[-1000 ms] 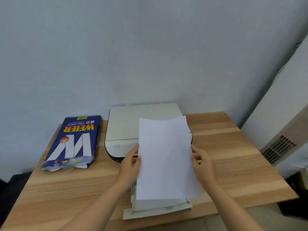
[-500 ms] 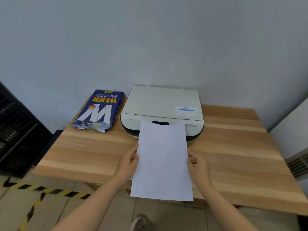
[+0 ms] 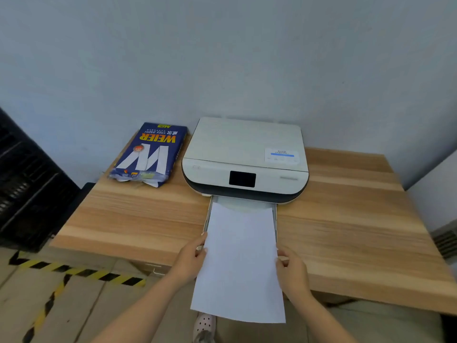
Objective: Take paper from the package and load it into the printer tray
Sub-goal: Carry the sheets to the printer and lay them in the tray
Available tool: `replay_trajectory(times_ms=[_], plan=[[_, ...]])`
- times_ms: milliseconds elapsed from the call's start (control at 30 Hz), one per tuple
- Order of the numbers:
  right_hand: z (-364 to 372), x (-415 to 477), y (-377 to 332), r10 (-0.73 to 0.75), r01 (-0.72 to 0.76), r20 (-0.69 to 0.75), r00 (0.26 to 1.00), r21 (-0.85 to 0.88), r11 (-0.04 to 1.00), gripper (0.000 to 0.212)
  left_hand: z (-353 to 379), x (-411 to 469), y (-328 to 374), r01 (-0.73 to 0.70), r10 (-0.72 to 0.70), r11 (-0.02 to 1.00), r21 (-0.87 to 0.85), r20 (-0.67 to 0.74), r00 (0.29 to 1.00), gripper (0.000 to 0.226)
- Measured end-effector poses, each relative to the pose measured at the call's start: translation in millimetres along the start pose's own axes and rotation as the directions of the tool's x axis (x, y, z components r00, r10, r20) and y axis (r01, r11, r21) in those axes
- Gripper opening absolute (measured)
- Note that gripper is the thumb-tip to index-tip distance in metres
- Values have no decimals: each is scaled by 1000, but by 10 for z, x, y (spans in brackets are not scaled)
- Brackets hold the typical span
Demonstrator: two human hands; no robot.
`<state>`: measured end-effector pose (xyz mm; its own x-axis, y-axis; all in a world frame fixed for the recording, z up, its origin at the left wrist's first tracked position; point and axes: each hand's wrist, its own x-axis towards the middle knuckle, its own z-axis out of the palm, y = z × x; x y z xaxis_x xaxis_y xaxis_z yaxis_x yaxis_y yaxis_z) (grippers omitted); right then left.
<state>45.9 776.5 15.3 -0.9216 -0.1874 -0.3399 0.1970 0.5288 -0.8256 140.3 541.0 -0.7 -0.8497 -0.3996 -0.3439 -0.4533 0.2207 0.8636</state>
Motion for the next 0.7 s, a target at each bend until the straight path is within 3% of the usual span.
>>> replay_trajectory(times_ms=[300, 467, 700], plan=[[159, 355, 31, 159, -161, -47, 986, -36, 986, 39, -87, 432, -71, 27, -25, 999, -22, 101, 995, 41], [203, 533, 49, 259, -260, -26, 966, -35, 965, 30, -128, 567, -147, 73, -72, 997, -11, 122, 990, 40], [178, 718, 186, 394, -392, 42, 918, -48, 919, 43, -185, 646, -262, 95, -99, 995, 43, 129, 987, 34]])
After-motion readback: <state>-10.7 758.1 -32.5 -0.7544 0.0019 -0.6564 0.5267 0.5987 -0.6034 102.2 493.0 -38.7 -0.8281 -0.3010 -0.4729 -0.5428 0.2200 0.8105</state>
